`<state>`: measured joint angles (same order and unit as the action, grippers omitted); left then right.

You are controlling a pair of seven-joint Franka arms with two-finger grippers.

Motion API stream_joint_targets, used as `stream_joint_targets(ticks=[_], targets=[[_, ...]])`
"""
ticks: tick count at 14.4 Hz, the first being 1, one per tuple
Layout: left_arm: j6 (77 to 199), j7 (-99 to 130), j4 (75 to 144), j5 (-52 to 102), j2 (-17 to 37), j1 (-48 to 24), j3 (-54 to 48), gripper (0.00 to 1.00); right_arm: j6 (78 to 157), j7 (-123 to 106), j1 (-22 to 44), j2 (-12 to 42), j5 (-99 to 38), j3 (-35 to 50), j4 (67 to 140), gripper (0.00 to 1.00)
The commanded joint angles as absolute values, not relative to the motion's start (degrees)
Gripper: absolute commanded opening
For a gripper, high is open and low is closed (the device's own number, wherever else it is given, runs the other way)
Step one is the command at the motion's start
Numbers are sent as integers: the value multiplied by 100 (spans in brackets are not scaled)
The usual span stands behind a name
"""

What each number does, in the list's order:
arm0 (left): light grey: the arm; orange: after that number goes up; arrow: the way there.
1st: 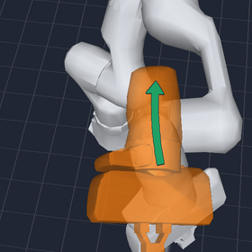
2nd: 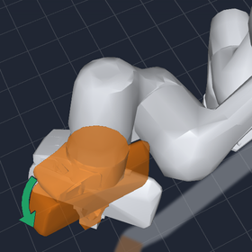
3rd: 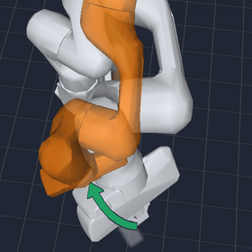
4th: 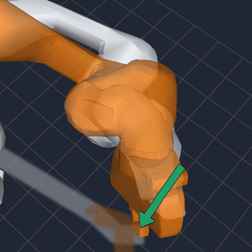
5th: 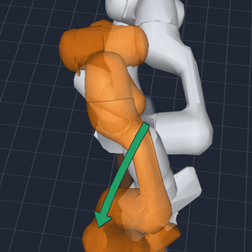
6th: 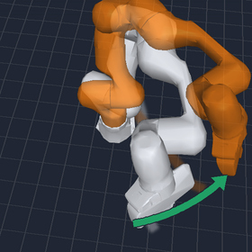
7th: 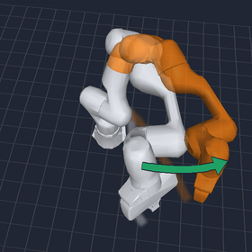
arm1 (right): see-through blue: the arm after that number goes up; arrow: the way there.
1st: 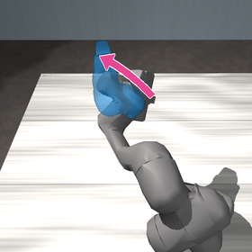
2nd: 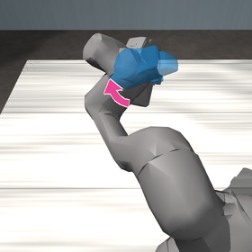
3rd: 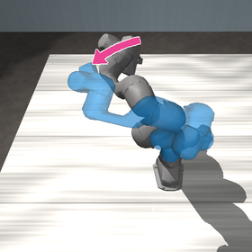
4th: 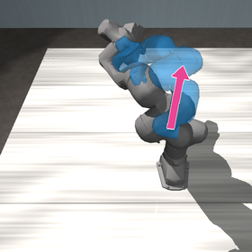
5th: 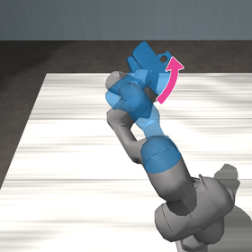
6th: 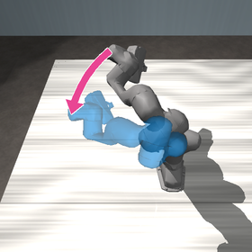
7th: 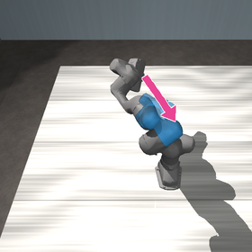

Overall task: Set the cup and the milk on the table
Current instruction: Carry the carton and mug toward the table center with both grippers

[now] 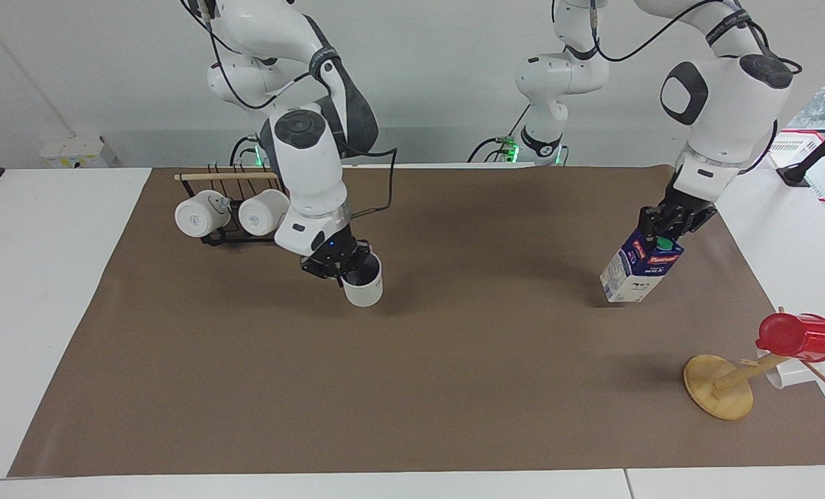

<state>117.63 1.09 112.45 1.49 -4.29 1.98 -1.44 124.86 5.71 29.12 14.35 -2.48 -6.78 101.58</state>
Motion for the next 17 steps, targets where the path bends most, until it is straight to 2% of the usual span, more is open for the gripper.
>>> stream_joint_targets(ticks=[1, 5, 8, 11, 17], targets=[[11251, 114, 10724, 150, -299, 167, -141, 0, 13121, 694, 3058, 1187, -176, -703, 10870, 0], [11223, 254, 10556, -35, -185, -350, -149, 0, 13271, 790, 3085, 1046, -176, -694, 11275, 0], [11207, 1281, 10337, -263, -36, -965, -149, 0, 13622, 932, 3181, 1020, -176, -694, 11487, 0], [11188, 2256, 10020, -430, 201, -1642, -149, 0, 13912, 1343, 3479, 1309, -176, -703, 11408, 0], [10776, 3627, 9010, -738, 1133, -2679, -141, 0, 13957, 1380, 3480, 1327, -167, -703, 11461, 0]])
